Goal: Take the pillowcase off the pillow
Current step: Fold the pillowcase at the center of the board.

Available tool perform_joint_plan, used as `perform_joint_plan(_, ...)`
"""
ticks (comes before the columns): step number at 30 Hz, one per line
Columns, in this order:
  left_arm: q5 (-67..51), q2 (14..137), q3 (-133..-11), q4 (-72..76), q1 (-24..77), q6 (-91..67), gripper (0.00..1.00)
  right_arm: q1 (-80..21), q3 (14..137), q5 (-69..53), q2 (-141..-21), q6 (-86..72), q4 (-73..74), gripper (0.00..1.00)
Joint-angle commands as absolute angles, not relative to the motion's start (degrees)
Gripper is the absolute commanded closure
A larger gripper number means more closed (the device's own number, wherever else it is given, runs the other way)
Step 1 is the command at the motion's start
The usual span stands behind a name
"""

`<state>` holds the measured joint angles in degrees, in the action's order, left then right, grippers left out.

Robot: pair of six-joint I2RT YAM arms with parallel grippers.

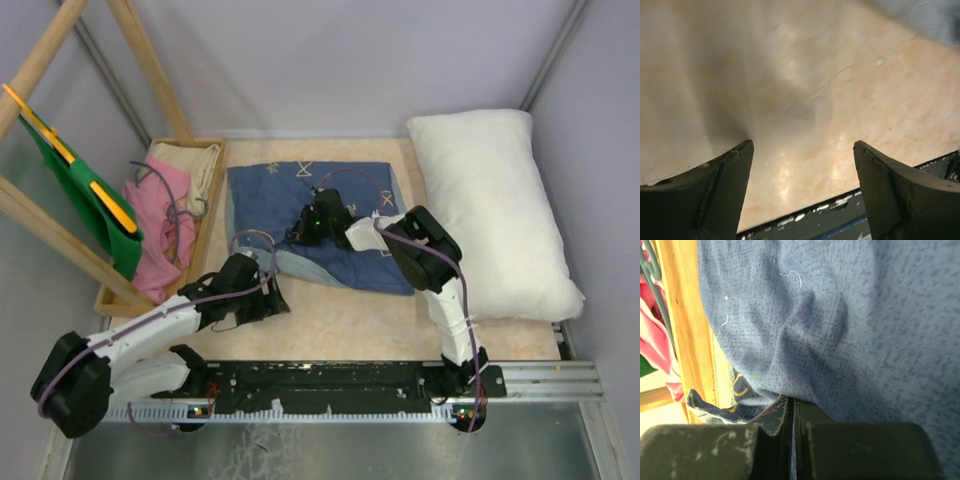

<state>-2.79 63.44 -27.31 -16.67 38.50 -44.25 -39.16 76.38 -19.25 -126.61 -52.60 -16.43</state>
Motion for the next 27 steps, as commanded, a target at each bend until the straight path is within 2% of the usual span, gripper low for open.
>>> perform_joint_plan(1,-4.79,54.80,-24.98,-34.33,38.50,-55.24,0.14,-37.98,75.99,-16.02,-128.00,-53.06,-17.70,1.00)
perform_joint_plan(4,-0.29,48.80,-28.14,-38.92,38.50,-53.94,0.12,-37.72,76.39,-16.37,-127.37,-52.10,-17.95,1.00)
perform_joint_plan(8,7.19,47.22,-33.68,-35.16,35.71,-47.09,0.03,-37.71,78.47,-18.09,-126.48,-49.53,-16.96,1.00)
perform_joint_plan(13,-0.98,62.11,-41.69,-24.81,20.48,-35.48,0.04,-37.71,82.08,-23.18,-124.48,-44.56,-13.00,1.00)
perform_joint_plan(18,3.28,75.28,-53.52,-17.50,19.51,-29.47,0.04,-37.82,82.95,-23.17,-118.25,-38.08,-5.68,1.00)
perform_joint_plan(23,3.89,88.67,-62.68,-18.83,19.58,-24.84,0.07,-37.26,79.10,-21.76,-113.15,-36.98,-4.19,1.00)
perform_joint_plan(27,6.51,92.76,-60.27,-17.20,19.77,-24.33,0.11,-36.58,74.46,-21.30,-110.92,-38.05,-6.10,1.00)
